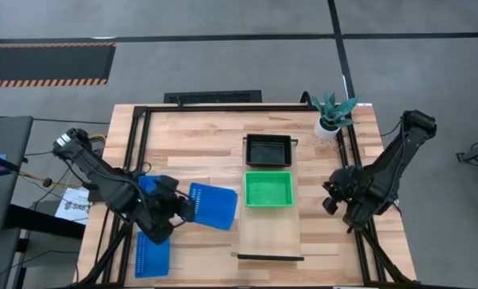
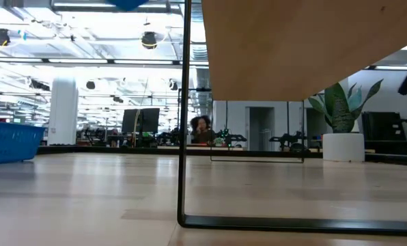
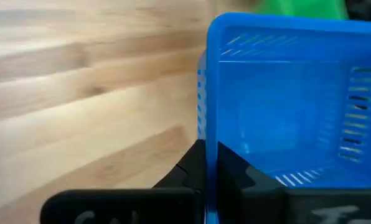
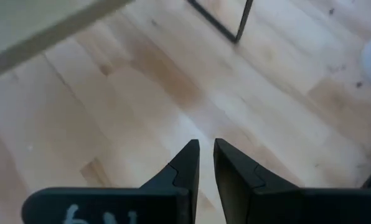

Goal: Stack baskets on shelf by color
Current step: Put the bottom right blue bin on the shelf

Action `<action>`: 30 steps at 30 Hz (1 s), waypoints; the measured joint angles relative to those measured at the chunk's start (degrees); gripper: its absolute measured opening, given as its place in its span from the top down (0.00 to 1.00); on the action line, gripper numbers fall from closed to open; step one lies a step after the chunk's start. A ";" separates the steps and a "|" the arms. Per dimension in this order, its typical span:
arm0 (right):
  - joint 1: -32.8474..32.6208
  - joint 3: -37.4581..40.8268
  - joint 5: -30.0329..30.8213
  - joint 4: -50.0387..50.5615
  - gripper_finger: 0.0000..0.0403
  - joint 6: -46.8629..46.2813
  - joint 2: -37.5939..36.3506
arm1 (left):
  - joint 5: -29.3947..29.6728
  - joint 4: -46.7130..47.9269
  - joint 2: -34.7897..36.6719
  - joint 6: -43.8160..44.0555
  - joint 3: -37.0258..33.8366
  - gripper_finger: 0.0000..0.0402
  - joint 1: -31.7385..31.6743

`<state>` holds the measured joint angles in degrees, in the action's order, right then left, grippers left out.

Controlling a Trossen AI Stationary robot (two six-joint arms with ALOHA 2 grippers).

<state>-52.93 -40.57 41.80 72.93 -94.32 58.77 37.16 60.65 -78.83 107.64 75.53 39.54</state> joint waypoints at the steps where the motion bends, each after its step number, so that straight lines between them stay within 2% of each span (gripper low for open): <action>1: 0.03 -0.99 0.87 0.17 0.82 1.28 -0.01 | 0.14 -2.16 -0.13 -1.53 0.00 1.00 -0.05; 5: -0.05 -6.53 3.70 3.76 0.82 9.17 -1.59 | 1.58 -8.71 -0.38 -4.94 0.02 1.00 -0.05; 8: -1.14 -11.79 9.47 6.27 0.82 18.62 -4.70 | 2.25 -10.17 -0.65 -5.34 0.02 1.00 -0.05; 12: -3.68 -17.96 14.33 9.56 0.82 31.89 -12.79 | 1.94 -11.18 -1.20 -6.57 0.00 1.00 -0.30; 16: -7.28 -19.48 15.28 4.80 0.84 45.10 -24.43 | 1.92 -11.64 -1.53 -7.58 0.00 1.00 -0.78; 19: -10.96 -17.12 14.06 -5.11 0.86 54.29 -34.14 | 1.91 -12.59 -1.46 -7.59 0.00 1.00 -1.13; 26: -18.82 -1.35 0.78 -32.97 0.95 76.11 -53.49 | 2.22 -14.25 -1.55 -7.61 0.00 1.00 -1.14; 28: -20.23 3.53 -1.61 -38.16 0.98 79.94 -58.03 | 2.13 -14.48 -1.88 -7.59 0.00 1.00 -1.51; 30: -21.41 6.38 -1.87 -41.50 0.99 81.53 -58.20 | 1.22 -14.66 -2.00 -7.59 0.00 1.00 -1.63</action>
<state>-74.34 -34.20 39.93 31.43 -12.79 0.57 38.37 46.00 -80.83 100.04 75.53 37.91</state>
